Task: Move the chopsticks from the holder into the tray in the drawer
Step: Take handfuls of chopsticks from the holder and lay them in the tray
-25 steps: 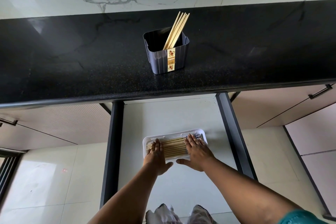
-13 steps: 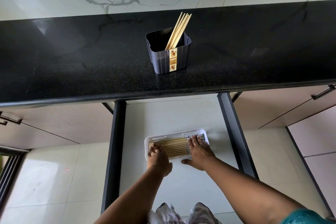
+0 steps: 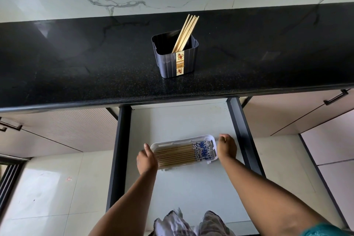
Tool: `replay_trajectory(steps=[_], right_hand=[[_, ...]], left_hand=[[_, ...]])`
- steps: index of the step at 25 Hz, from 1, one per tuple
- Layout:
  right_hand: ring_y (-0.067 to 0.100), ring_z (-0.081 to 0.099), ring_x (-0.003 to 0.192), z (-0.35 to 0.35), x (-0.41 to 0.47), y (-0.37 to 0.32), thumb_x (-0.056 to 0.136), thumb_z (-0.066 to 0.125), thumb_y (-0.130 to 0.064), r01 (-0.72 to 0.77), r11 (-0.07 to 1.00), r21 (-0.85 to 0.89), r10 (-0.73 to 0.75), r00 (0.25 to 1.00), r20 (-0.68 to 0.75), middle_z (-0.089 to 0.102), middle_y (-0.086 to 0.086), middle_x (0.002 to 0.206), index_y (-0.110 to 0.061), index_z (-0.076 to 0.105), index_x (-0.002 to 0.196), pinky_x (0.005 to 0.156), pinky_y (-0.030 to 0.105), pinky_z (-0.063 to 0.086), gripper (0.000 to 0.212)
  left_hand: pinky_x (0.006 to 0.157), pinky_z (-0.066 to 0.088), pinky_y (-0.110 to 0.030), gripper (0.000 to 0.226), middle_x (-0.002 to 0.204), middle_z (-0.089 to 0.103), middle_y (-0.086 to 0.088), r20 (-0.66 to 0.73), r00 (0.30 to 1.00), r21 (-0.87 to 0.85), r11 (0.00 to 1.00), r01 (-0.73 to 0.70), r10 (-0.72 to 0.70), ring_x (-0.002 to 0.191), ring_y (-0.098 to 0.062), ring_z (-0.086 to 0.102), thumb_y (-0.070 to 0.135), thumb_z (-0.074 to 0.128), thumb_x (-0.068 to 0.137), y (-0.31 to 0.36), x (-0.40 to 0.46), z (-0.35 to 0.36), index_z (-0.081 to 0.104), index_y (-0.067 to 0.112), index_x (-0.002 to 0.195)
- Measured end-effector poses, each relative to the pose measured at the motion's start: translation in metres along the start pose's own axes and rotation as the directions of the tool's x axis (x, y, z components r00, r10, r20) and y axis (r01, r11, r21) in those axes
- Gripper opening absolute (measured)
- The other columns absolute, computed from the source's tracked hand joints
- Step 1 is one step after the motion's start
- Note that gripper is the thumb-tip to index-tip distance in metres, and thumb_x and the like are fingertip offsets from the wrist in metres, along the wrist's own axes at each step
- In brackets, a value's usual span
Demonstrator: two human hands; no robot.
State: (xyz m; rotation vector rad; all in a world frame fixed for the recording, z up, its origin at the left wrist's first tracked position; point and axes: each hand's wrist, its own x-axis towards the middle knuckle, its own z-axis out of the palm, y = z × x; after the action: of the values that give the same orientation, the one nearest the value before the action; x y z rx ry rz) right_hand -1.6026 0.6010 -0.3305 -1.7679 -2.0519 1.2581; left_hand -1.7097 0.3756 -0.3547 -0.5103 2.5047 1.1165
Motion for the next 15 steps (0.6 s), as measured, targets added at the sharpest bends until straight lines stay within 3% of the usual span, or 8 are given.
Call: replay_trajectory(steps=[1,3,9,13,15], right_hand=[[0.033,0.061,0.085,0.001,0.006,0.001,0.093,0.042,-0.014,-0.200,0.976,0.080,0.195,0.978,0.073,0.064,0.022,0.097,-0.005,0.068,0.086,0.070,0.033,0.043,0.028],[0.026,0.051,0.068,0.005,0.008,0.003,0.093,0.038,-0.023,-0.414,0.864,0.286,0.350,0.903,0.250,0.056,0.014,0.080,-0.013,0.054,0.066,0.058,0.030,0.034,0.033],[0.038,0.062,0.107,0.014,0.006,0.011,0.095,0.037,-0.036,-0.382,0.899,0.213,0.312,0.902,0.299,0.066,0.023,0.114,-0.009,0.062,0.090,0.079,0.035,0.043,0.037],[0.035,0.063,0.104,0.015,0.007,0.014,0.094,0.039,-0.047,-0.359,0.919,0.164,0.305,0.909,0.284,0.066,0.018,0.107,-0.011,0.062,0.092,0.078,0.033,0.044,0.043],[0.032,0.062,0.097,0.017,0.005,0.012,0.094,0.039,-0.053,-0.358,0.923,0.141,0.311,0.910,0.275,0.061,0.012,0.099,-0.013,0.059,0.079,0.072,0.031,0.042,0.046]], left_hand=[[0.095,0.041,-0.041,0.068,0.120,0.060,-0.025,0.060,0.988,-0.091,0.985,0.147,-0.141,0.113,-0.039,0.054,0.054,0.024,0.096,0.001,0.001,0.003,0.060,0.000,0.115],[0.088,0.044,-0.039,0.076,0.116,0.063,-0.024,0.109,0.964,-0.159,0.953,0.257,-0.241,0.109,-0.039,0.058,0.059,0.020,0.095,-0.001,-0.001,0.008,0.063,-0.001,0.112],[0.085,0.044,-0.036,0.067,0.111,0.067,-0.018,0.092,0.990,-0.144,0.982,0.118,-0.106,0.104,-0.036,0.060,0.057,0.022,0.094,-0.006,0.002,0.013,0.068,0.011,0.108],[0.096,0.046,-0.040,0.063,0.115,0.066,-0.017,0.124,0.991,-0.075,0.995,0.058,-0.049,0.109,-0.035,0.058,0.056,0.022,0.095,-0.008,0.006,0.011,0.065,0.014,0.113],[0.098,0.045,-0.041,0.061,0.116,0.066,-0.015,0.121,0.992,-0.070,0.997,0.034,-0.026,0.110,-0.034,0.058,0.055,0.022,0.096,-0.009,0.007,0.011,0.064,0.014,0.113]])
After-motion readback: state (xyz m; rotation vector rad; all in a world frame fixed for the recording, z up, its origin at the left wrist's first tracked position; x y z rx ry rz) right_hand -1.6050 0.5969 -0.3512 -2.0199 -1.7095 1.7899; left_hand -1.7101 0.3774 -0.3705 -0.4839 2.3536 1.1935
